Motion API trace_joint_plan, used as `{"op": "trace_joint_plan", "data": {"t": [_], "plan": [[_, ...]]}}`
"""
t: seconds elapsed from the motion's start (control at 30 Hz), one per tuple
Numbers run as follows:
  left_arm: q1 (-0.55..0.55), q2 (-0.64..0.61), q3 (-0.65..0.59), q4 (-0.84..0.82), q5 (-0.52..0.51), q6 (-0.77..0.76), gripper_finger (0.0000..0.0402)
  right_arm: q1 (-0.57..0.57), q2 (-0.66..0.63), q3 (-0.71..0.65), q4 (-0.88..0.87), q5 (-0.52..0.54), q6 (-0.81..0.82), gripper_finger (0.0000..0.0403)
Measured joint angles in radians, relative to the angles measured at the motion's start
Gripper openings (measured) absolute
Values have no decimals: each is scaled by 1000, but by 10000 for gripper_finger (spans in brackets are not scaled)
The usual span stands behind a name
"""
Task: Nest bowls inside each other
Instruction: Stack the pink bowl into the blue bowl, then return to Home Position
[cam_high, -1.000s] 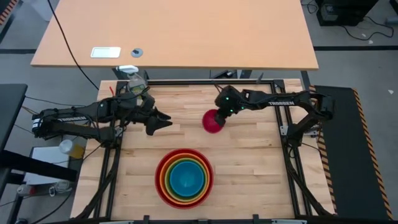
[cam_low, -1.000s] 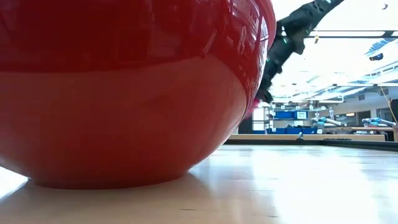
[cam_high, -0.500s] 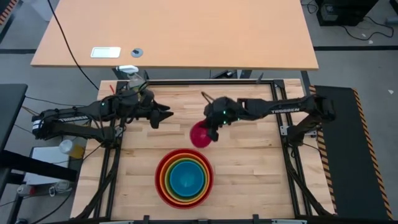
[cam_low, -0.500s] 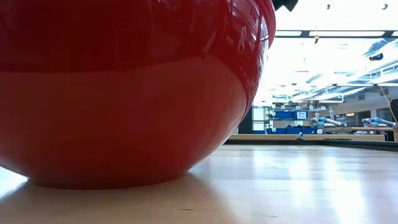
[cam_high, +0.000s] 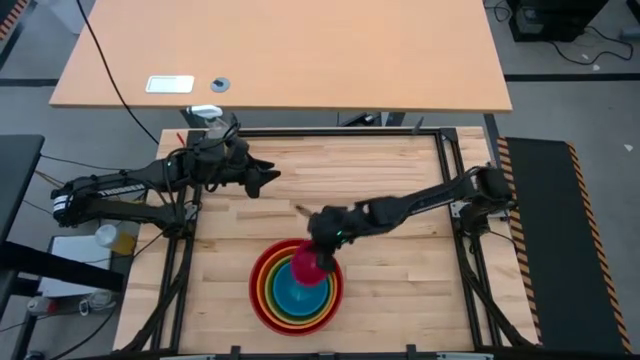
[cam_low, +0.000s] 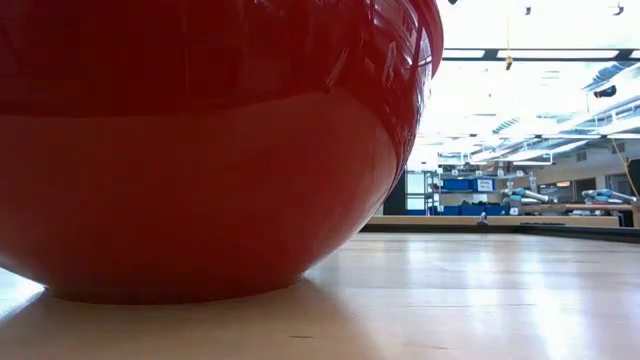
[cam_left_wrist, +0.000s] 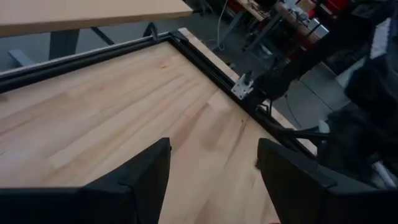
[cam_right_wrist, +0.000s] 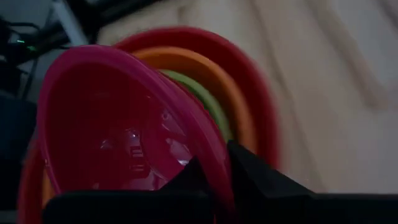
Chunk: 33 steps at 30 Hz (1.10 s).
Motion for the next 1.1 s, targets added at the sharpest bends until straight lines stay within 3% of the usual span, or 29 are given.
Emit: {"op": "trace_joint_plan", "data": {"t": [0.23, 0.37, 0.83, 1.1], "plan": [[-8, 1, 0, -5, 56, 0, 245, 59, 191, 269, -138, -2, -112, 41], [-16, 1, 0, -8, 85, 0, 245, 60, 256, 355, -189, -39, -171, 41], [-73, 3, 1, -40, 87, 18, 245, 51, 329, 376, -234, -151, -330, 46], [-93, 4, 1, -82, 87, 19, 245, 46, 333, 376, -266, -230, -341, 103]]}}
